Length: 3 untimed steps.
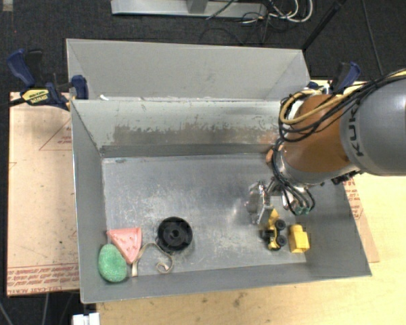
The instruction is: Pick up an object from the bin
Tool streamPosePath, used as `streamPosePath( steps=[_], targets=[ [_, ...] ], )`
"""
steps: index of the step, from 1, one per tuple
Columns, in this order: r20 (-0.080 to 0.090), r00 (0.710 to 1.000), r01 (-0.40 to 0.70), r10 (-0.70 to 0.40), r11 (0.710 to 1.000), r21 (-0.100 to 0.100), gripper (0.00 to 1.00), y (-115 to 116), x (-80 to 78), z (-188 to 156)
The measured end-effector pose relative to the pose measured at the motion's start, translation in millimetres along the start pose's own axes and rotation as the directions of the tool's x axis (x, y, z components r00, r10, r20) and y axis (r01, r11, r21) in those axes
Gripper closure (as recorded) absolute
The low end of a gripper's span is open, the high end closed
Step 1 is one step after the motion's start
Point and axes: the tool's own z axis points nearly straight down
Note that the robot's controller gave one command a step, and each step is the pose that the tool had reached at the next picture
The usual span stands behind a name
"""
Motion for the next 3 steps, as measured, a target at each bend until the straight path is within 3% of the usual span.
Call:
streamPosePath(
  steps=[1,2,3],
  targets=[
    [-0.001,1.0,-0.001,0.001,1.0,0.0,0.0,0,0.2,0],
    [-0.001,1.0,-0.001,0.001,1.0,0.0,0.0,0,0.2,0],
    [-0.002,1.0,-0.006,0.006,1.0,-0.001,0.0,-37,34.3,0]
  ],
)
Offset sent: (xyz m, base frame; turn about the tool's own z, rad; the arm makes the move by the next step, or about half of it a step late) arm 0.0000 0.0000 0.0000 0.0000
